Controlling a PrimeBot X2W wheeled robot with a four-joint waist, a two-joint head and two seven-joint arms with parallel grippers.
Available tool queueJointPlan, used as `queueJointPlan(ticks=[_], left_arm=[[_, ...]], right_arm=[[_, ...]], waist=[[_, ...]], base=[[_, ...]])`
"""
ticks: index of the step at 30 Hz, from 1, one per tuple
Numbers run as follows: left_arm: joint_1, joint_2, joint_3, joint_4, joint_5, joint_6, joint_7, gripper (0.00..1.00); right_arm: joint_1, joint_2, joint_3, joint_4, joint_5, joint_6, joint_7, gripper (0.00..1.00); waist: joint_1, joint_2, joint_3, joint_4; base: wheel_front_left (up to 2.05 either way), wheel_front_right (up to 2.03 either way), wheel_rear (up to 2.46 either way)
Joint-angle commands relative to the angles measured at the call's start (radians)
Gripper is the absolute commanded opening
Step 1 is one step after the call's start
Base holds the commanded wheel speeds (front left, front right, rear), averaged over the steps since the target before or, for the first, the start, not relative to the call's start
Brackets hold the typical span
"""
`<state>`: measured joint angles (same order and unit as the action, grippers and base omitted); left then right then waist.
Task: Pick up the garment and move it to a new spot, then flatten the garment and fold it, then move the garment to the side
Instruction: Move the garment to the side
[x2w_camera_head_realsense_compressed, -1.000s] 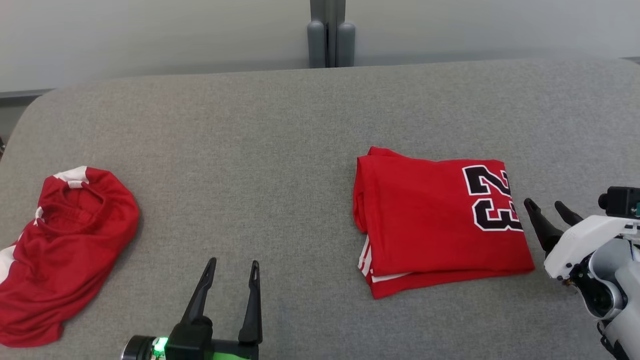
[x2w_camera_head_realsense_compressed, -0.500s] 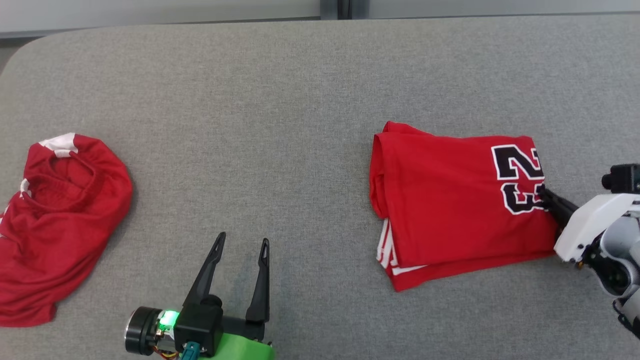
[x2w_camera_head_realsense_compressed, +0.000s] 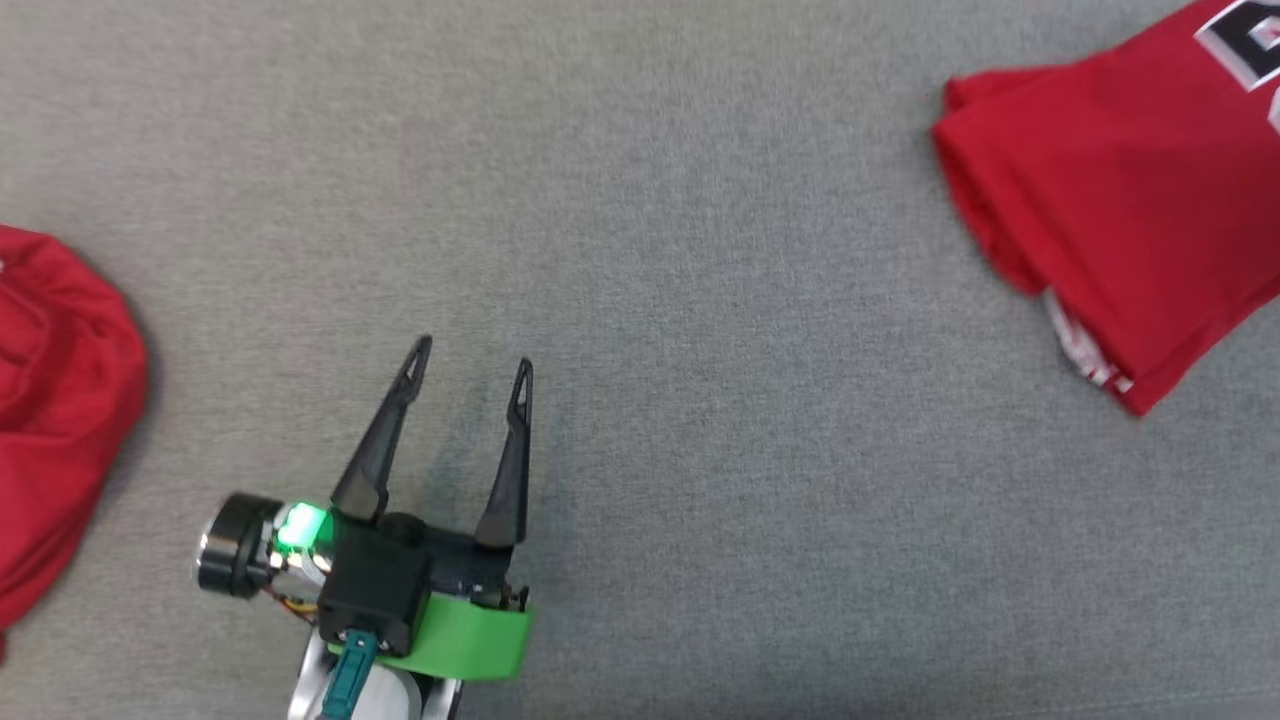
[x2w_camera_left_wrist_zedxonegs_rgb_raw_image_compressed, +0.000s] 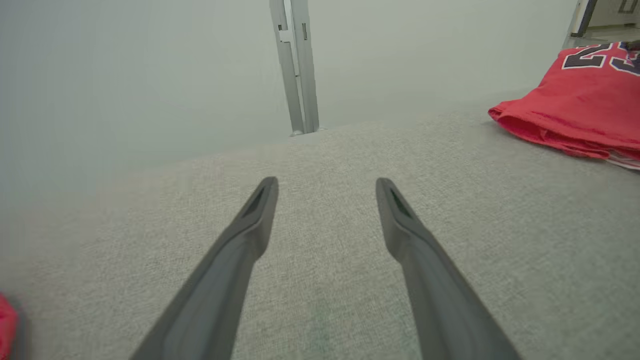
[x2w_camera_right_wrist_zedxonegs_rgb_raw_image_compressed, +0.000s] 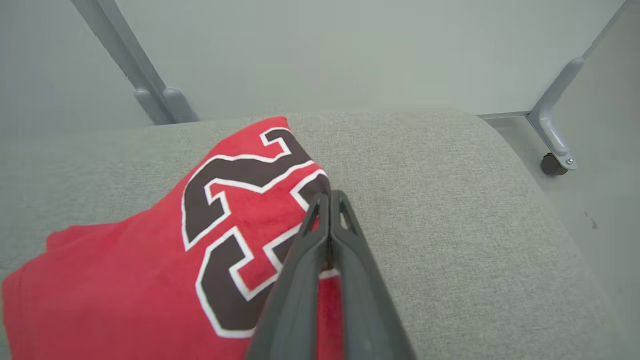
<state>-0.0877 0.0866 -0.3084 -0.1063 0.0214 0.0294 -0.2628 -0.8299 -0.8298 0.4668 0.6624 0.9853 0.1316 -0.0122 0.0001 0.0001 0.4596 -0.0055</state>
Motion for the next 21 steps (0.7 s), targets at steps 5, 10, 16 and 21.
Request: queueJointPlan(ticks=[5,10,16,21], left_arm=[[-0.077,0.052,-0.034,-0.059,0.058,-0.01,-0.003,1.0],[-0.079,0.077,-0.058,-0.104,0.077,0.001,-0.002,1.0],[-0.069,0.1,-0.07,-0.131,0.081,0.018,-0.002,1.0],[-0.064,0.115,-0.077,-0.129,0.075,0.034,-0.002,1.0]], right_arm=[[-0.074,-0.073,-0.053,0.049,0.037,-0.002,-0.044,0.0],[-0.088,-0.143,-0.1,0.082,0.062,-0.002,-0.068,0.0],[-0.088,-0.211,-0.146,0.121,0.073,-0.002,-0.08,0.0],[-0.092,-0.248,-0.159,0.165,0.033,-0.002,-0.108,0.0]], waist=[[-0.0001,-0.0001,0.186,-0.064],[-0.0001,-0.0001,0.22,-0.059],[-0.0001,-0.0001,0.242,-0.047],[-0.0001,-0.0001,0.245,-0.03]], base=[[0.0,0.0,0.0],[0.0,0.0,0.0],[0.0,0.0,0.0],[0.0,0.0,0.0]])
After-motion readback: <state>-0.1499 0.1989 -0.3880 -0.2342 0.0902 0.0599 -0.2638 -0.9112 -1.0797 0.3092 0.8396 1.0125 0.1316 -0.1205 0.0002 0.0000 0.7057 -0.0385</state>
